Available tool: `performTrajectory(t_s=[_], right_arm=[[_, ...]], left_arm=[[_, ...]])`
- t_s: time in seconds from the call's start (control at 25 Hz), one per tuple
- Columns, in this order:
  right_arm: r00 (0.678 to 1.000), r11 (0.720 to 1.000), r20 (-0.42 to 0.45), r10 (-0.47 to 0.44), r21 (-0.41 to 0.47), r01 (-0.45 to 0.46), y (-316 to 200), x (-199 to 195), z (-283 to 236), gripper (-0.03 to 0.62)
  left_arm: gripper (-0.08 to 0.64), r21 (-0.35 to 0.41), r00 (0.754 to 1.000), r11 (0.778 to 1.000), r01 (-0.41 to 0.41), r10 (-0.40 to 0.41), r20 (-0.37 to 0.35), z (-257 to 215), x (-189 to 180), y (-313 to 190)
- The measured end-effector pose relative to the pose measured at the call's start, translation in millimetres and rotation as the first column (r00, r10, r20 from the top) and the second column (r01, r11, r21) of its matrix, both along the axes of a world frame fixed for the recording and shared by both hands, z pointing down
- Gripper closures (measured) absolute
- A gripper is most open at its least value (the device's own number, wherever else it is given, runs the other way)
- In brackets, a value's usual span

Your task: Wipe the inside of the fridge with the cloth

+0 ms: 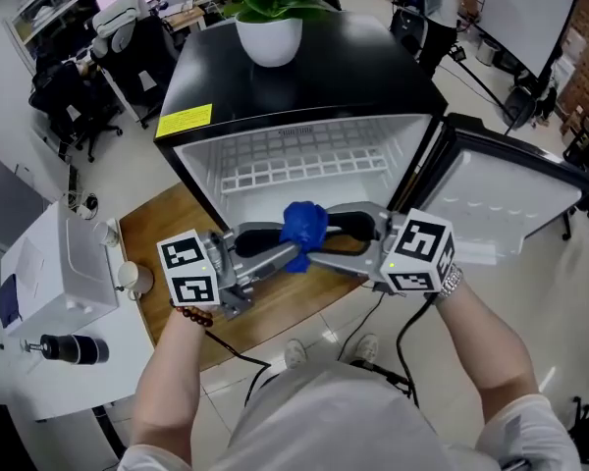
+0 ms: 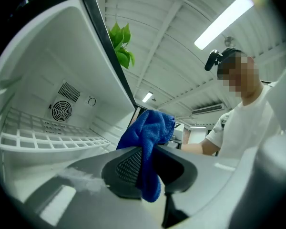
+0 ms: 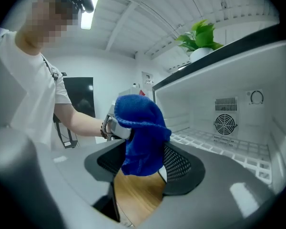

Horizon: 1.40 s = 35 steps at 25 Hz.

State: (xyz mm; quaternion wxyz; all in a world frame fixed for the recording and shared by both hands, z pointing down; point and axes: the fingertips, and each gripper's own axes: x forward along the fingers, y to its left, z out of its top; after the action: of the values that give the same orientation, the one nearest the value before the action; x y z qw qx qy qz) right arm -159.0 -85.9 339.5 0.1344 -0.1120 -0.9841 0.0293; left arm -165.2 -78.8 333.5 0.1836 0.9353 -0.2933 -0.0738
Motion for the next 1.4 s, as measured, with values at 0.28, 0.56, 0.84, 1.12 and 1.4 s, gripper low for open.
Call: performTrajectory(t_s=[0.28,0.56,0.84,1.12,1.4], right_arm=[[0.996,0.996,-0.003,-0.088,0.006,0.089,20.8,-25.6,6.4,0.368],[0.994,0.994,0.003,-0.110,-0.004,0.110,29.4,-44.2,20.2,0.483],[0.999,0.999,0.007,-0.039,0.003,0.039,21.9,-64.3,39.3,0.508],[0.996,0.996,-0.042,0.074,0.042,-0.073,-0.5,-86.4,81.6,0.512],[0.979,0.981,-0.092,0.180,0.083,-0.173,-20.3,-112.4,128.1,0.512]], left_arm=[[0.490,-0.039,1.000,0.999,-0.012,0.012,0.008,9.8,-18.5,16.3],[0.469,-0.091,0.999,0.996,0.004,0.001,0.050,26.9,-38.9,23.1],[0.418,-0.061,0.964,0.985,0.161,-0.144,0.222,48.2,-62.8,18.4],[0.377,-0.023,0.883,0.932,0.362,-0.335,0.329,66.9,-107.3,16.1],[0.380,0.035,0.743,0.817,0.575,-0.540,0.397,78.4,-157.5,16.2]])
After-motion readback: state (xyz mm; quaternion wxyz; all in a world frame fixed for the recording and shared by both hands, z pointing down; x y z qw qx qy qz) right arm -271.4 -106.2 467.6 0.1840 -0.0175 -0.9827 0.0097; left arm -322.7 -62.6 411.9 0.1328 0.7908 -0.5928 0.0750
